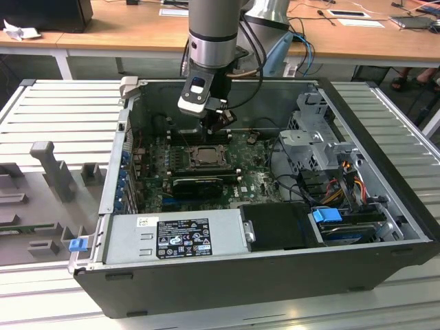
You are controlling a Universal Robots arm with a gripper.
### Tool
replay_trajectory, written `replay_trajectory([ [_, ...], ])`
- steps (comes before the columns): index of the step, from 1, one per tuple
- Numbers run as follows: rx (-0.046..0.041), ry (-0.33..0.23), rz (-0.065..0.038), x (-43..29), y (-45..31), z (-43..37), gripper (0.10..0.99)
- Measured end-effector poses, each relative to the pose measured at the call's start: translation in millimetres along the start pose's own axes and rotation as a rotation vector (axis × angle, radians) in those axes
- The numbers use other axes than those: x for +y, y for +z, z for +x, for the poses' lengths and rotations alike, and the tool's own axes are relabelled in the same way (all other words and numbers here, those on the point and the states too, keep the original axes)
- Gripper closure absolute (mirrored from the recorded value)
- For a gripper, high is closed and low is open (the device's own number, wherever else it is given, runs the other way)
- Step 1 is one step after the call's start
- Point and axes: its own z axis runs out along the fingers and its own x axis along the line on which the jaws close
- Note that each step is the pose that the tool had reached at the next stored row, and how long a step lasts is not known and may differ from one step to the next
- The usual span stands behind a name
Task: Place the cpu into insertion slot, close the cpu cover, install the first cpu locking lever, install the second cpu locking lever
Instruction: 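Install the first cpu locking lever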
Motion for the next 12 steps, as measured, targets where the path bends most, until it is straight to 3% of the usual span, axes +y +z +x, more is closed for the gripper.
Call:
replay_trajectory([
  [4,0.0008,-0.036,0.001,-0.1,0.1,-0.1,0.98],
  [6,0.0023,-0.105,0.002,-0.1,0.2,-0.1,0.98],
  [12,0.0052,-0.233,0.004,-0.1,0.6,-0.1,0.98],
])
